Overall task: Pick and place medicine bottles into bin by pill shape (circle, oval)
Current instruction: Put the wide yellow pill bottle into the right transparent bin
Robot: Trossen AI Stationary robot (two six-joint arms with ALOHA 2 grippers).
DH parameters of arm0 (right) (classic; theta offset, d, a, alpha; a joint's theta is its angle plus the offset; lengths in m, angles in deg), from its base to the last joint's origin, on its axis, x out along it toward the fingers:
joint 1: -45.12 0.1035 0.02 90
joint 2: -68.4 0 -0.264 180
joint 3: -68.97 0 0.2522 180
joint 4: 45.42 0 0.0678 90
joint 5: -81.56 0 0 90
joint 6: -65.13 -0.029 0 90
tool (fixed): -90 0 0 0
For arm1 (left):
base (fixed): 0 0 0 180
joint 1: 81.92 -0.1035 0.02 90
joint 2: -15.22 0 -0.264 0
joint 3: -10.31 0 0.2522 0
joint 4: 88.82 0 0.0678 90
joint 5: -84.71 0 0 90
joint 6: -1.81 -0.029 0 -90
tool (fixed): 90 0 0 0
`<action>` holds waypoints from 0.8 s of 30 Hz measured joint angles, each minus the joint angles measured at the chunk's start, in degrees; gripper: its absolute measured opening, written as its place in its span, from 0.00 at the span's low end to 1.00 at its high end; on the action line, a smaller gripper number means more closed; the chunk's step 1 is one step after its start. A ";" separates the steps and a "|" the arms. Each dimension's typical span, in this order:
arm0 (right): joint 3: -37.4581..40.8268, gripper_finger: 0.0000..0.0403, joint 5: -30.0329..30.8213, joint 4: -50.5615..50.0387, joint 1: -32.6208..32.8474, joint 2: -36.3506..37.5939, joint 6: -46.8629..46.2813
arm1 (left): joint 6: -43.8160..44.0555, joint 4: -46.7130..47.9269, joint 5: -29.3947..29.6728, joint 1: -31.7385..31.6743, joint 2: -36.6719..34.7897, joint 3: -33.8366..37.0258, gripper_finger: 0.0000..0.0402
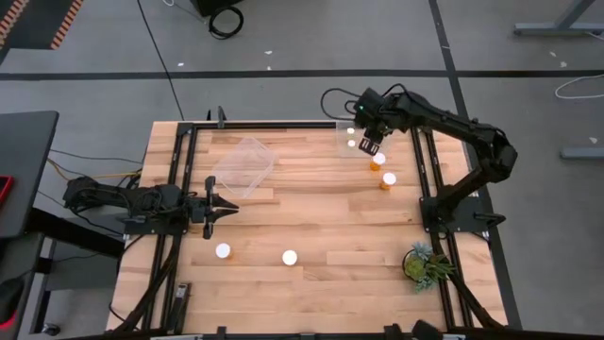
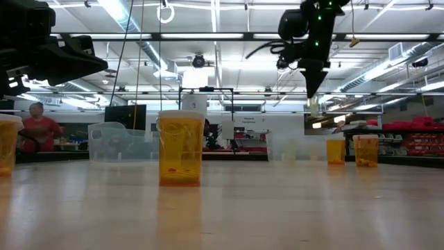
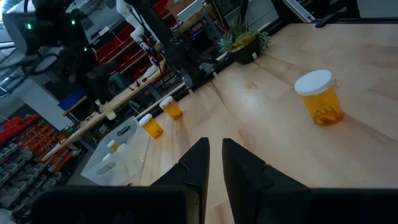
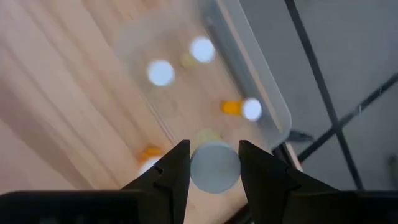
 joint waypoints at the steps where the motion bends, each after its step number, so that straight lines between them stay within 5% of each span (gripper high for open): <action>1: 0.47 0.34 -0.16 0.10 -0.88 -0.02 -0.07 | -0.01 -0.01 0.00 0.01 -0.02 0.00 0.13; 24: 14.56 0.34 -8.30 15.51 -9.78 -0.07 1.97 | -0.02 -0.05 0.00 -0.01 -0.01 0.01 0.15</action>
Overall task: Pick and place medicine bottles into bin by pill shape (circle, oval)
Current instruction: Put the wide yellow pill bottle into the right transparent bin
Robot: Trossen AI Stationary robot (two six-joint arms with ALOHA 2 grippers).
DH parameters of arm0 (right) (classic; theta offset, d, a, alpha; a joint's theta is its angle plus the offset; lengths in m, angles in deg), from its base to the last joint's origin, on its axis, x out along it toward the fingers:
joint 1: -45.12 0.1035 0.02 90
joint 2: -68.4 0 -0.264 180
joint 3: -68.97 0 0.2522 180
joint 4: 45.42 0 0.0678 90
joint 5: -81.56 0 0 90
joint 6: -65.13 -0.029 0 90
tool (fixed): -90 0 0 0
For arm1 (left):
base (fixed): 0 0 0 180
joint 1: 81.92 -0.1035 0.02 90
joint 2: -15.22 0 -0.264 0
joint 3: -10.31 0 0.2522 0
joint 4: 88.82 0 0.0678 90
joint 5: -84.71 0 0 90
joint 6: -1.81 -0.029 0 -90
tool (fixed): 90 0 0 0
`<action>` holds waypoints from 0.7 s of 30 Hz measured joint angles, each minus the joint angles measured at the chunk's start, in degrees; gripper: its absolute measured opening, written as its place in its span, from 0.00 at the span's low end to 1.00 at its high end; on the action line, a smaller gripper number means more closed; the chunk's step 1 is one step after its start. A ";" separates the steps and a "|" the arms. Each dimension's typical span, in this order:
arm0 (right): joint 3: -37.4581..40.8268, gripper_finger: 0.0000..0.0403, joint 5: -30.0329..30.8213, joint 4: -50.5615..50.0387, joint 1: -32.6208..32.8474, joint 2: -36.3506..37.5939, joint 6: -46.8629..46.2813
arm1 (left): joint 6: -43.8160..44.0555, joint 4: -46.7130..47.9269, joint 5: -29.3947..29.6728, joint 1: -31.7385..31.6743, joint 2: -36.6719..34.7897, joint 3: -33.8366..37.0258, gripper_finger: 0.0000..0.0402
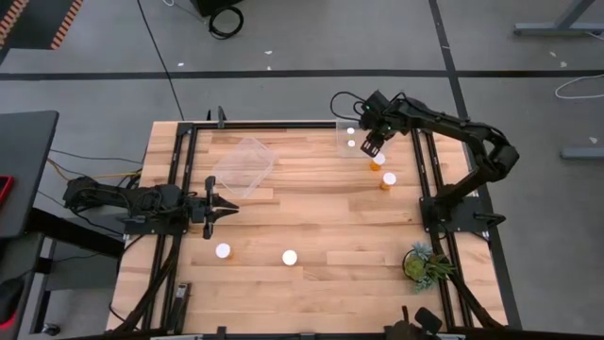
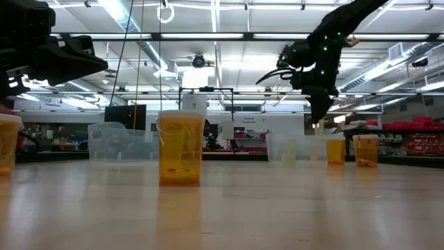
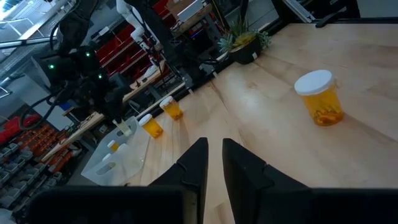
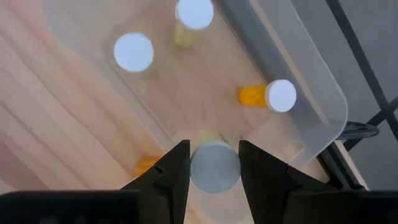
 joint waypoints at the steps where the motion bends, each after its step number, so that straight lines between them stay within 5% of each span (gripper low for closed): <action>1: 0.05 0.34 -0.51 0.37 -0.35 -0.01 -0.45 | 0.00 0.00 0.00 0.01 0.01 -0.01 0.15; 21: -0.45 0.34 -1.59 2.47 -3.90 -10.25 -4.03 | 0.02 0.00 0.00 -0.01 -0.01 -0.01 0.15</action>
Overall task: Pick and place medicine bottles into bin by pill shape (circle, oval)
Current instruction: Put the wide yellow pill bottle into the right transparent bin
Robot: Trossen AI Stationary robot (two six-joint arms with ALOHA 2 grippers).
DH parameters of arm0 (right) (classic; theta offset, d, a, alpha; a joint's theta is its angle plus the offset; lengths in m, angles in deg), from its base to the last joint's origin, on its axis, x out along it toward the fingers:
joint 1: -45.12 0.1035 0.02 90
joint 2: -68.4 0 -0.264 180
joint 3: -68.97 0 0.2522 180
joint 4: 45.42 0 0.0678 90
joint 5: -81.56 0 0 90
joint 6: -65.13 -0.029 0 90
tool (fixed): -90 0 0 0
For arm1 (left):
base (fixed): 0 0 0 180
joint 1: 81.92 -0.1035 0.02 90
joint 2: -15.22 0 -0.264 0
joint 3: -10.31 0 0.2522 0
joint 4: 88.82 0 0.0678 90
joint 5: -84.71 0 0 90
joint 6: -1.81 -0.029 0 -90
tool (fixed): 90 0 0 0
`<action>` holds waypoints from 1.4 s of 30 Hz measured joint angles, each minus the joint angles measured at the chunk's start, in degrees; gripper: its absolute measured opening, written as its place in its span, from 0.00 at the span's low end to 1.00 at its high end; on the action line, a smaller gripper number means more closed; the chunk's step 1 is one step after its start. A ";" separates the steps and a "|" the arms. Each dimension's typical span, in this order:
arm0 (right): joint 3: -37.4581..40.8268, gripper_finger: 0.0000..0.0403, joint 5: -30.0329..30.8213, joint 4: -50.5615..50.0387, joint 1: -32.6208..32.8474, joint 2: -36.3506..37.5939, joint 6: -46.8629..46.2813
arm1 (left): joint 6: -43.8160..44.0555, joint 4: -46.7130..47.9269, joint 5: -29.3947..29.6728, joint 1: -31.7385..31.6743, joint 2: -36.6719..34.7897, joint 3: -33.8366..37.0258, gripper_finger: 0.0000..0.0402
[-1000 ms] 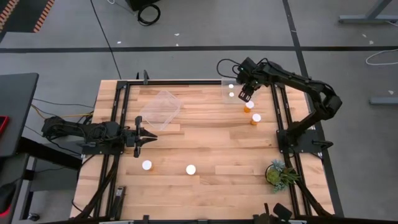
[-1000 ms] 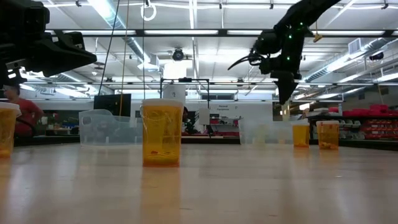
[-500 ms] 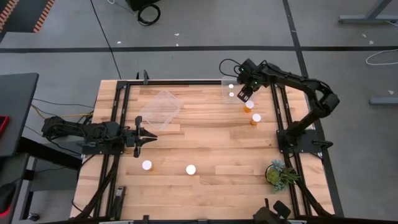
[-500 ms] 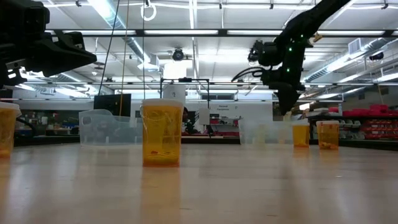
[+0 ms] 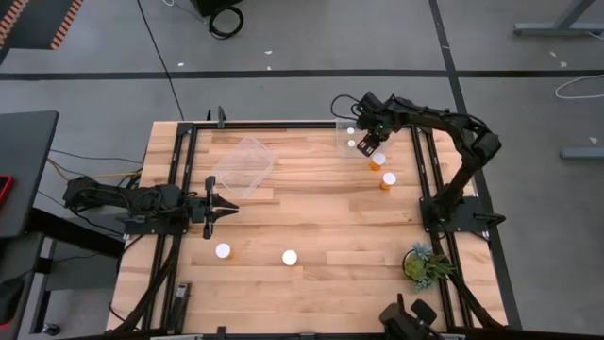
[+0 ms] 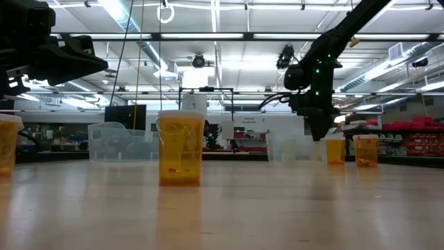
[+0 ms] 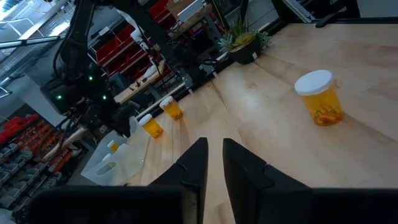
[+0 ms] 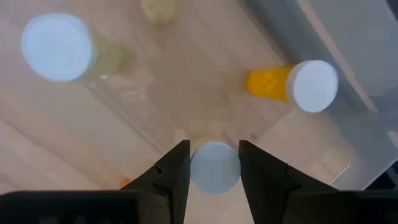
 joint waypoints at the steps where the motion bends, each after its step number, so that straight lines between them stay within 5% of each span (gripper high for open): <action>1: -0.15 0.34 -0.26 -0.11 -0.26 0.00 0.00 | 0.00 0.00 0.00 0.02 0.00 -0.01 0.14; 42: -0.72 0.38 -2.08 3.52 0.02 -0.02 -1.92 | -0.02 0.02 0.00 0.00 0.02 0.01 0.13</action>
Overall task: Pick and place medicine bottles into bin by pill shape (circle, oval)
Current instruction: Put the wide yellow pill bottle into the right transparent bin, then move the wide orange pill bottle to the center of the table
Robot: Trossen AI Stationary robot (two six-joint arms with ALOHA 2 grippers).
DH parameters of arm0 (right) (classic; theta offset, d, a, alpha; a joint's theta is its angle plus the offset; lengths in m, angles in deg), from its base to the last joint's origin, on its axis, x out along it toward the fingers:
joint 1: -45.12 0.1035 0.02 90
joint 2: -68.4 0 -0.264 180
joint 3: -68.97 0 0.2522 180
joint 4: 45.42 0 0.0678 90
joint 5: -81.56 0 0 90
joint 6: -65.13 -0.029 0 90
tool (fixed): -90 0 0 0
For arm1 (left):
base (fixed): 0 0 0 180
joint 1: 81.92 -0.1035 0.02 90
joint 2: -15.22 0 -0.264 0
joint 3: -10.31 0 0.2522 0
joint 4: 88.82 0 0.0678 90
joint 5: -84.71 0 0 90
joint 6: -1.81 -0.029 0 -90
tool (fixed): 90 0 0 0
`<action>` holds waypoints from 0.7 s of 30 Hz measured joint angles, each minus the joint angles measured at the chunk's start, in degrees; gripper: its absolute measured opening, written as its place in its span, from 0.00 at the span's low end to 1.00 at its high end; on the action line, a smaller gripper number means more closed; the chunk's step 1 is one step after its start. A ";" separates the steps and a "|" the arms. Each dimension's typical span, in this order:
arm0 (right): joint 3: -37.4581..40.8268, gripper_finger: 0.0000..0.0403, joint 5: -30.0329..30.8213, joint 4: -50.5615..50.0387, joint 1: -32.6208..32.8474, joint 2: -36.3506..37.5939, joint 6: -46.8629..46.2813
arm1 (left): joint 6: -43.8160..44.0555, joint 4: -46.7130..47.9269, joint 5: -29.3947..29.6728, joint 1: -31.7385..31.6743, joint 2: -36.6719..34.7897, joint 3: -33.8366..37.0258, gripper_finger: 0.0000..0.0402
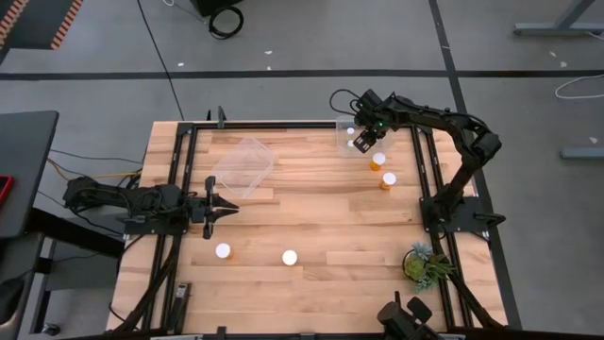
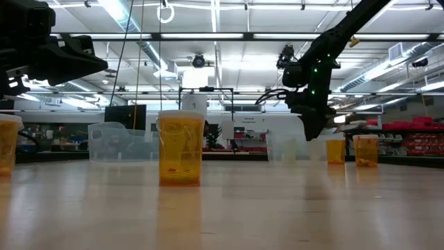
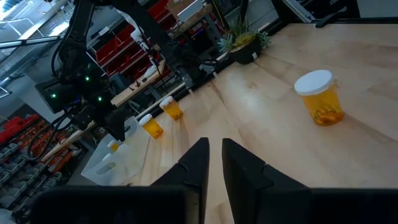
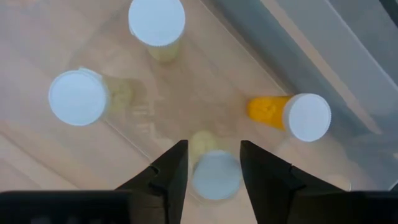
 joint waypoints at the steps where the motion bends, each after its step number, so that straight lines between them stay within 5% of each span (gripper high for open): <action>1: 0.00 0.38 0.00 0.00 0.00 0.00 0.12 | 0.02 0.00 0.00 0.02 -0.02 0.00 0.14; 21: 0.00 0.43 0.42 2.15 0.00 0.00 1.75 | 0.02 0.00 -0.02 0.00 -0.02 0.00 0.15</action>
